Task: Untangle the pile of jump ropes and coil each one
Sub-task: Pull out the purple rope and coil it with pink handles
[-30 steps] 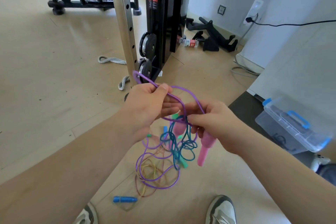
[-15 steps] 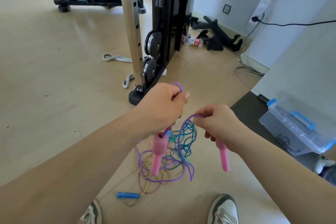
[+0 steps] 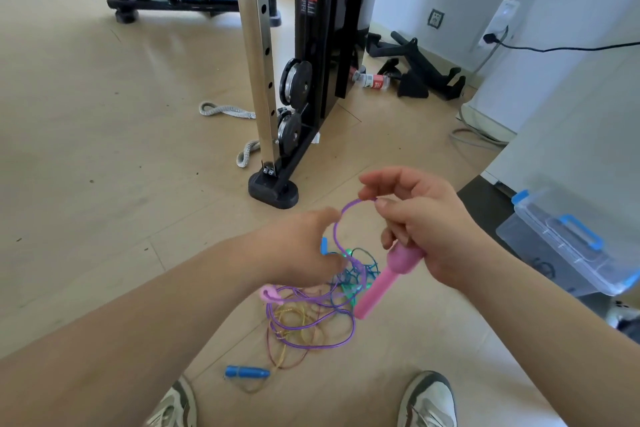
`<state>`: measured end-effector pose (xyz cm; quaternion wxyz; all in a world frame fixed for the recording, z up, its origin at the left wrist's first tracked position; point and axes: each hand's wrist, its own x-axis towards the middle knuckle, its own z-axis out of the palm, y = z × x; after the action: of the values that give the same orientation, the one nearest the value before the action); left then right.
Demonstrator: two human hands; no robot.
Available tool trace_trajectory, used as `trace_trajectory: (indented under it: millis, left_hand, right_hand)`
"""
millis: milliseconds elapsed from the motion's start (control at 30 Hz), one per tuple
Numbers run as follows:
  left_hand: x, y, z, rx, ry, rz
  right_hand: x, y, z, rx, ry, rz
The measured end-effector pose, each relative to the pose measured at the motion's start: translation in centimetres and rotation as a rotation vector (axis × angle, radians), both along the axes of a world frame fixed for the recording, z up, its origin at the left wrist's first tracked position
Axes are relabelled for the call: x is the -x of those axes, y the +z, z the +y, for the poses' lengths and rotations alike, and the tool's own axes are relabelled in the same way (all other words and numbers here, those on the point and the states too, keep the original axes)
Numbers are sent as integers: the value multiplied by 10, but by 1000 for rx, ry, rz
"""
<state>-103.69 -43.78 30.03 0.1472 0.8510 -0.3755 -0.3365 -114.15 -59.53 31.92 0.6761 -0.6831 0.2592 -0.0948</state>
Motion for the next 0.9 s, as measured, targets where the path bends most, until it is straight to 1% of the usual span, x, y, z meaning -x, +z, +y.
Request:
trace_trajectory:
  millis: [67, 100, 133, 167, 200, 233, 267, 300, 367, 433, 467, 500, 567, 600, 633, 700, 800, 833, 900]
  left_hand:
    - [7, 0, -4, 134, 12, 156]
    - [9, -3, -7, 165, 13, 190]
    - [11, -6, -9, 186, 18, 191]
    - [10, -8, -10, 214, 30, 157]
    - [8, -9, -10, 258, 55, 85]
    - [4, -10, -10, 303, 81, -7]
    - [1, -10, -11, 354, 103, -78]
    - [0, -10, -10, 393, 102, -104]
    - [4, -10, -10, 386, 37, -53]
    - [11, -14, -13, 332, -53, -16]
    - [12, -16, -14, 317, -75, -33]
    - [11, -15, -14, 304, -92, -63]
    - [6, -9, -14, 253, -112, -152]
    - [4, -7, -15, 257, -99, -217]
    - [4, -5, -15, 287, -75, -283]
    - [4, -2, -16, 385, -29, -361]
    - [5, -1, -15, 532, -7, -318]
    - [4, -1, -15, 579, 2, -297]
    - [0, 4, -13, 680, 24, -280]
  right_hand:
    - [0, 3, 2, -41, 29, -50]
    - [0, 5, 1, -34, 40, -62]
    - [0, 6, 1, 21, 52, -48]
    - [2, 6, -1, 123, 66, -9]
    - [3, 5, -3, 225, 80, 38]
    - [4, 4, -3, 281, 95, 70]
    - [5, 4, -4, 284, 108, 74]
    - [5, 4, -3, 244, 119, 51]
    - [7, 6, 3, 137, 151, -21]
    - [9, 10, 7, 131, 182, -28]
    - [9, 11, 6, 193, 183, -1]
    - [9, 10, 4, 302, 180, 40]
    - [10, 8, -2, 569, 213, 153]
    - [11, 7, -4, 658, 246, 206]
    - [11, 5, -4, 691, 273, 240]
    - [11, 5, -3, 604, 296, 243]
    - [10, 8, -2, 308, 205, 171]
    - [9, 9, -3, 247, 173, 144]
    - [8, 7, -4, 199, 158, 158]
